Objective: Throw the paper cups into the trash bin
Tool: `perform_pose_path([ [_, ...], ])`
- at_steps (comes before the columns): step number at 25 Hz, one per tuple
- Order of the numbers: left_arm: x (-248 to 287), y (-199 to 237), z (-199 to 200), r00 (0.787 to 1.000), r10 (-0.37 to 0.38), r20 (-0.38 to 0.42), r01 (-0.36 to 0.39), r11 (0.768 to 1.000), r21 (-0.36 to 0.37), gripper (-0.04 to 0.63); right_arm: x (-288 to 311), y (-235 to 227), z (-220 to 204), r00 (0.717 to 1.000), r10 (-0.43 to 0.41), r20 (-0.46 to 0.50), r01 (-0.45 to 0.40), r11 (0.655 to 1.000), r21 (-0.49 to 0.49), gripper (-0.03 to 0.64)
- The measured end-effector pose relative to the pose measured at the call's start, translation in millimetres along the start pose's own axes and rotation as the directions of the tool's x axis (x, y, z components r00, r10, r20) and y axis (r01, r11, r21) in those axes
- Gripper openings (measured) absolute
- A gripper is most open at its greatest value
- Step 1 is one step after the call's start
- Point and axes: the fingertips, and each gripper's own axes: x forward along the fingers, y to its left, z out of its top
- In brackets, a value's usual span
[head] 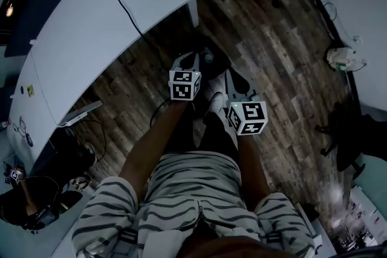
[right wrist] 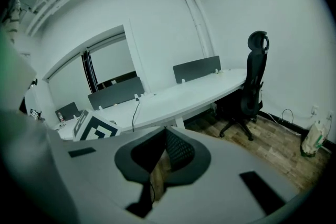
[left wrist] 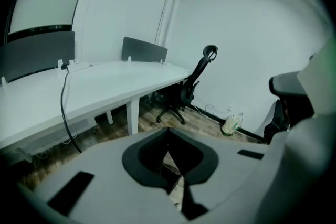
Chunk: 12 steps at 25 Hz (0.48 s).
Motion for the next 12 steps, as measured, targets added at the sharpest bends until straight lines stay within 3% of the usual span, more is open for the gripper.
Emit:
perform_pose_path([
  [12,-87,0,68,0.984,0.049,0.169,-0.046,0.999,-0.02,0.023,-8,42,52,0.992,0.104,0.069,-0.1,0.993,-0.057,0.017],
])
